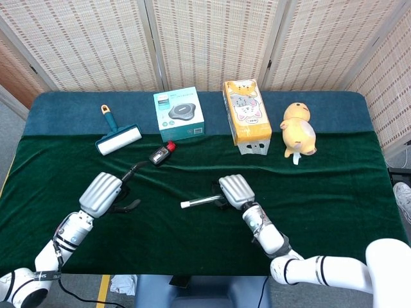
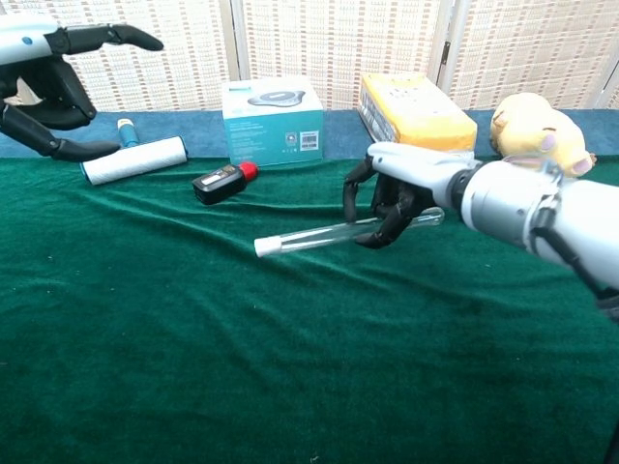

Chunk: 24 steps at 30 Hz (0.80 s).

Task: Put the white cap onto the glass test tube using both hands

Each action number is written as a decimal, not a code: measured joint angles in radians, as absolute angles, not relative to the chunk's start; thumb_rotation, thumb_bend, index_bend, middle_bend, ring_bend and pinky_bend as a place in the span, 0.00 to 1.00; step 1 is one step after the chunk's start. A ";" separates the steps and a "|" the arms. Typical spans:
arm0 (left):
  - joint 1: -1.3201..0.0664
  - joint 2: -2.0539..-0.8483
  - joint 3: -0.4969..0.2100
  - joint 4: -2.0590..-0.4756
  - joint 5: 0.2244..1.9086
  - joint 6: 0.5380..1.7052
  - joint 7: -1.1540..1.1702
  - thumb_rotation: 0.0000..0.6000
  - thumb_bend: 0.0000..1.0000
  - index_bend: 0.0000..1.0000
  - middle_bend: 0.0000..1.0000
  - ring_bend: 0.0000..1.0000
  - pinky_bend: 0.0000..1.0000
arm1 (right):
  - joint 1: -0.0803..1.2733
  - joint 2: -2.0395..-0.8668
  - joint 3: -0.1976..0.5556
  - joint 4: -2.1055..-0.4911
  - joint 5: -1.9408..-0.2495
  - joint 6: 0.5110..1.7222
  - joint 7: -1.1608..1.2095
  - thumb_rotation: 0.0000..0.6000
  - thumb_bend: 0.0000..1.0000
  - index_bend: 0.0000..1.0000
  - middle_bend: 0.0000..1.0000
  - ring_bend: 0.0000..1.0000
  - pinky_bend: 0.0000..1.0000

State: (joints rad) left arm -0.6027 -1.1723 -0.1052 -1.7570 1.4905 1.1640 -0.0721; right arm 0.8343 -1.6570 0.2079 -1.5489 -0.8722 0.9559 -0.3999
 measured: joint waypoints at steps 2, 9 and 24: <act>-0.598 -1.175 -0.104 -1.754 1.492 1.169 -0.073 1.00 0.37 0.03 1.00 0.92 0.95 | 0.840 -1.687 0.205 -1.518 -0.868 0.962 -0.408 1.00 0.74 0.93 1.00 1.00 1.00; -0.587 -1.179 -0.099 -1.746 1.496 1.172 -0.081 1.00 0.37 0.03 1.00 0.92 0.95 | 0.851 -1.801 0.198 -1.385 -0.890 0.970 -0.398 1.00 0.74 0.92 1.00 1.00 1.00; -0.565 -1.176 -0.093 -1.733 1.502 1.181 -0.103 1.00 0.36 0.03 1.00 0.92 0.95 | 0.844 -1.894 0.205 -1.273 -0.944 0.958 -0.379 1.00 0.74 0.41 1.00 1.00 1.00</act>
State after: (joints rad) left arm -0.5650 -1.1758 -0.0935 -1.7332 1.5020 1.1807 -0.1031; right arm 0.8438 -1.8937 0.2053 -1.2728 -0.9443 0.9582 -0.3790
